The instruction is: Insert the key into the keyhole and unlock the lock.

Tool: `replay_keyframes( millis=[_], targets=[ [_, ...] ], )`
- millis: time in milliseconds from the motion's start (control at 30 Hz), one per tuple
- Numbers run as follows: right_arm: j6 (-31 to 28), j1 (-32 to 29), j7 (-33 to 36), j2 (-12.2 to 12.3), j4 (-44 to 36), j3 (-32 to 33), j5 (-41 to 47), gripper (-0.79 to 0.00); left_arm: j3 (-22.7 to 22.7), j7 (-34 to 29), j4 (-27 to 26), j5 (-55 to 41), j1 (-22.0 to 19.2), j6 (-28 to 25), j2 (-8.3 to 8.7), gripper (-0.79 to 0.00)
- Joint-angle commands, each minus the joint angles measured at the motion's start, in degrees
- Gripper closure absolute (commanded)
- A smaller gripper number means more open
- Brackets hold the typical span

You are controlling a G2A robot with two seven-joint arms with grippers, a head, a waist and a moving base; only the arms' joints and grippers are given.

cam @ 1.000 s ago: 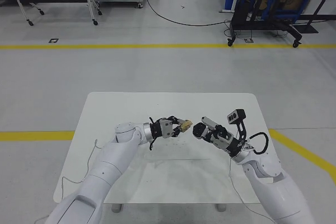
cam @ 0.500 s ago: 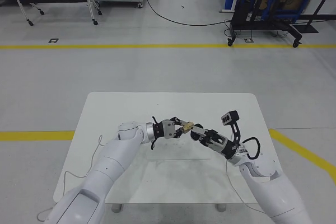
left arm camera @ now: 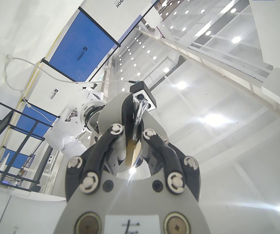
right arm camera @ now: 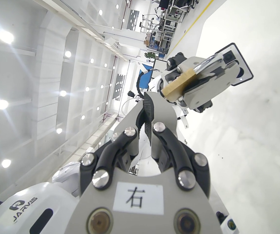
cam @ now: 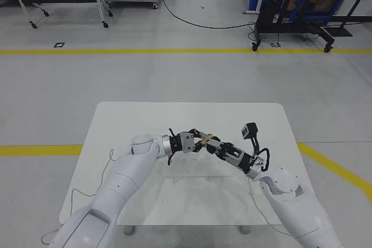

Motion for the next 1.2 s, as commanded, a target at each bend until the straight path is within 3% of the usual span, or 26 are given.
replay_keyframes(
  millis=[0,33,67,100,133,233,367,700,833,1033,1067,1100,1133,1167],
  targets=[
    [-0.28,-0.09,-0.19,-0.02,-0.19,0.27,0.35,0.0,-0.25,0.17,-0.38,-0.07,0.15,-0.7,0.05,0.0],
    [-0.55,-0.24,-0.16,-0.02,-0.48,0.5,0.77,0.0,-0.49,0.87,-0.59,0.21,0.2,-1.74,0.12,0.0],
    [-0.87,-0.48,-0.03,-0.01,-0.99,0.84,1.55,-0.206,-0.78,2.33,-0.83,0.91,0.2,-3.19,0.23,0.0],
    [-1.11,-0.81,0.26,0.02,-1.72,1.28,2.63,-0.616,-1.1,3.96,-1.36,1.67,0.3,-4.92,0.35,0.0],
    [-1.2,-1.21,0.76,0.07,-2.61,1.8,3.84,-0.785,-1.46,5.17,-2.13,2.08,0.62,-6.42,0.46,0.0],
    [-0.79,-1.91,2.23,0.22,-4.01,2.75,5.6,-0.785,-2.44,9.03,-5.39,3.87,2.09,-10.0,0.9,0.0],
    [-0.79,-1.91,2.23,0.22,-4.01,2.75,5.6,-0.785,-4.34,10.62,-10.62,3.36,4.87,-10.16,1.61,0.0],
    [-0.79,-1.91,2.23,0.22,-4.01,2.75,5.6,-0.785,-4.34,10.62,-10.62,3.36,4.87,-10.16,1.61,0.0],
    [0.62,-2.62,1.31,0.02,-3.78,3.05,10.59,-0.785,-4.84,19.34,-15.05,8.8,7.2,-19.62,1.83,0.0],
    [5.68,-0.48,1.8,-0.39,0.56,3.31,18.66,-0.779,-4.37,25.92,-19.24,12.56,10.07,-26.65,1.62,0.0],
    [6.15,0.04,2.04,-0.5,1.08,3.11,19.66,-0.625,-4.15,27.1,-19.83,13.98,10.38,-27.34,1.63,0.0],
    [6.57,0.53,2.09,-0.58,1.64,3.0,20.3,-0.57,-3.98,27.8,-20.44,14.87,10.69,-27.44,1.65,0.0],
    [6.95,0.98,1.92,-0.67,2.22,2.89,20.72,-0.385,-3.93,28.6,-20.99,15.83,10.91,-27.53,1.69,0.0],
    [7.38,1.42,1.39,-0.74,2.92,2.75,20.58,-0.354,-3.88,29.41,-21.54,16.84,11.23,-27.77,1.73,0.0]
  ],
)
